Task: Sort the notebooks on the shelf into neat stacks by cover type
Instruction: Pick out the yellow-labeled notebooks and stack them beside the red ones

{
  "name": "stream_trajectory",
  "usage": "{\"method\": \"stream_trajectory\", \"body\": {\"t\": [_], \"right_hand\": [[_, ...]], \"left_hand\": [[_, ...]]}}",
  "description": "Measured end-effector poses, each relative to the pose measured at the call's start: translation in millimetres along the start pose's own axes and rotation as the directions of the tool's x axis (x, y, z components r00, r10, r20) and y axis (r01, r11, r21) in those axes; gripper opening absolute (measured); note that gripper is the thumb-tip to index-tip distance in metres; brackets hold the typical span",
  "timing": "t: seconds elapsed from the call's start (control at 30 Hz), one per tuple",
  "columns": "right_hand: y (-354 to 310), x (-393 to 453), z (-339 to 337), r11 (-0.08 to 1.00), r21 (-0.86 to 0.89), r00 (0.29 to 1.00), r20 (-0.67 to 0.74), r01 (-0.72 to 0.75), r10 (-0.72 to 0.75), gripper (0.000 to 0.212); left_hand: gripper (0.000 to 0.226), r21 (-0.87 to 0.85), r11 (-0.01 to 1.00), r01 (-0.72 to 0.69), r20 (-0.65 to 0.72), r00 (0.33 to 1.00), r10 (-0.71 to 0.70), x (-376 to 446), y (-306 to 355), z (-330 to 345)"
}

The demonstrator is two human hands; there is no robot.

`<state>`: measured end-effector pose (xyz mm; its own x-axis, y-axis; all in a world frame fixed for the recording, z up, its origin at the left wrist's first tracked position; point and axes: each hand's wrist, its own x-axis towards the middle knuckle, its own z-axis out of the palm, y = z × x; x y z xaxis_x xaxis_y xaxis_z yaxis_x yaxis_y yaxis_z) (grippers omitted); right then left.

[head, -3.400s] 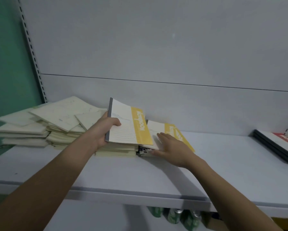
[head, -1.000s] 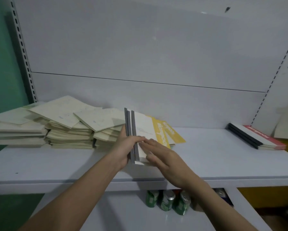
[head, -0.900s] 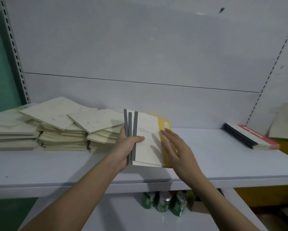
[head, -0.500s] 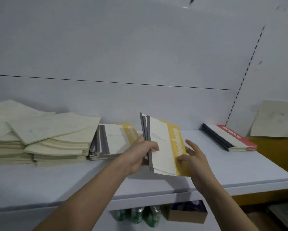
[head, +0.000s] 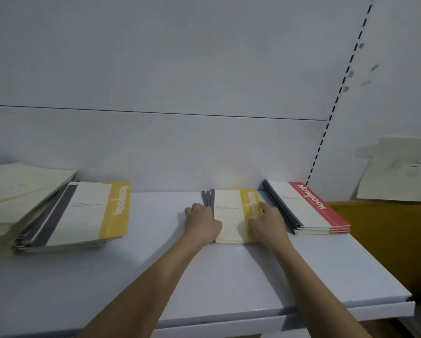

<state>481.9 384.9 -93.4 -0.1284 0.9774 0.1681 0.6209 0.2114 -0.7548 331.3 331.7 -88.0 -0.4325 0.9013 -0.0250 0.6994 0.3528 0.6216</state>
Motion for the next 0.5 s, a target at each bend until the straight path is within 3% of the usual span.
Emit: {"method": "stream_trajectory", "body": {"t": [0.07,0.13,0.4,0.5], "right_hand": [[10.9,10.0,10.1,0.985,-0.166,0.998,-0.035,0.042,-0.049,0.018],[21.4,14.4,18.5,0.968,-0.244,0.994,-0.085,0.053,-0.076,0.029],[36.2,22.8,18.0,0.945,-0.285,0.983,-0.045,0.158,-0.178,0.033],[30.9,17.8,12.9,0.960,-0.263,0.991,-0.066,0.095,-0.116,0.030]], "left_hand": [[0.035,0.169,0.986,0.006,-0.068,0.998,0.005,6.7,1.8,5.1],[0.048,0.167,0.986,-0.018,-0.115,0.993,0.037,9.4,-1.5,12.5],[0.063,0.102,0.988,-0.111,-0.079,0.990,0.120,15.1,-10.1,20.2],[0.077,0.111,0.982,-0.150,0.017,0.989,0.149,6.0,-3.9,11.2]]}}
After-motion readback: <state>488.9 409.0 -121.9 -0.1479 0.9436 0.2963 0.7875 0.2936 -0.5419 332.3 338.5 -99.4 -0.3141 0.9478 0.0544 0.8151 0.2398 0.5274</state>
